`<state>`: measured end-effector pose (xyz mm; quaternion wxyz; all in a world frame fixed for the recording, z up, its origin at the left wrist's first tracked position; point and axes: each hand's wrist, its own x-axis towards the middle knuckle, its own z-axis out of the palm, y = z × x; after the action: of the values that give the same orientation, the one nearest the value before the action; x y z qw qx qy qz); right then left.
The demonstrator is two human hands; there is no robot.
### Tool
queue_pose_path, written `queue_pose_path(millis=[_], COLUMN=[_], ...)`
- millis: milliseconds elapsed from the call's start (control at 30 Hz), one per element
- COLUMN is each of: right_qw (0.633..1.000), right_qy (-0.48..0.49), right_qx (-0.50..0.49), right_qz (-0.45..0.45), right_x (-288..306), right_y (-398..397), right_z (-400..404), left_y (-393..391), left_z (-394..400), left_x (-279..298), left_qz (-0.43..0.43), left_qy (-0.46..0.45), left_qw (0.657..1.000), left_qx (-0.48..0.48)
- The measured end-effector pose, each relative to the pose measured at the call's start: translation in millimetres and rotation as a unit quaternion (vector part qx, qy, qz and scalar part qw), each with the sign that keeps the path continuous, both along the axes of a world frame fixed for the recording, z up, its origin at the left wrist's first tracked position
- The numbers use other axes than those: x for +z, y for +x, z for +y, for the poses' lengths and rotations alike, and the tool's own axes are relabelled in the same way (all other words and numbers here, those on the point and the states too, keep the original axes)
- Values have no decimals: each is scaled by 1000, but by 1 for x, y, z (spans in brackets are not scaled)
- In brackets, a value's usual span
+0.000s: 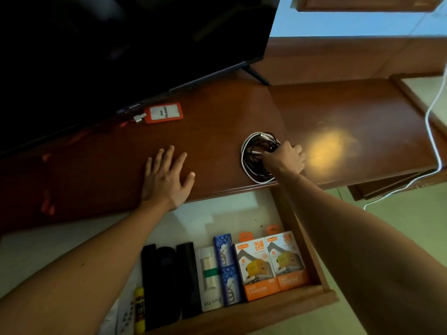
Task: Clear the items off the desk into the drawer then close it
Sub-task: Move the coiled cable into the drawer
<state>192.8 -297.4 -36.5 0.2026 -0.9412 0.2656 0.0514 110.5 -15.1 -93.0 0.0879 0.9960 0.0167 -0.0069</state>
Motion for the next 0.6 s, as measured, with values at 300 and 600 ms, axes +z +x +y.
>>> queue_pose_path(millis=[300, 600], right_qw=[998, 995], right_qy=[50, -2], right_qx=[32, 95], right_qz=[14, 15], right_x=[6, 3], right_y=[6, -8], right_z=[6, 20], left_y=[-1, -1], left_z=[0, 6], left_x=[-2, 0], left_qz=[-17, 14], left_qy=[0, -22], left_qw=[1000, 1000], left_qx=[-2, -14])
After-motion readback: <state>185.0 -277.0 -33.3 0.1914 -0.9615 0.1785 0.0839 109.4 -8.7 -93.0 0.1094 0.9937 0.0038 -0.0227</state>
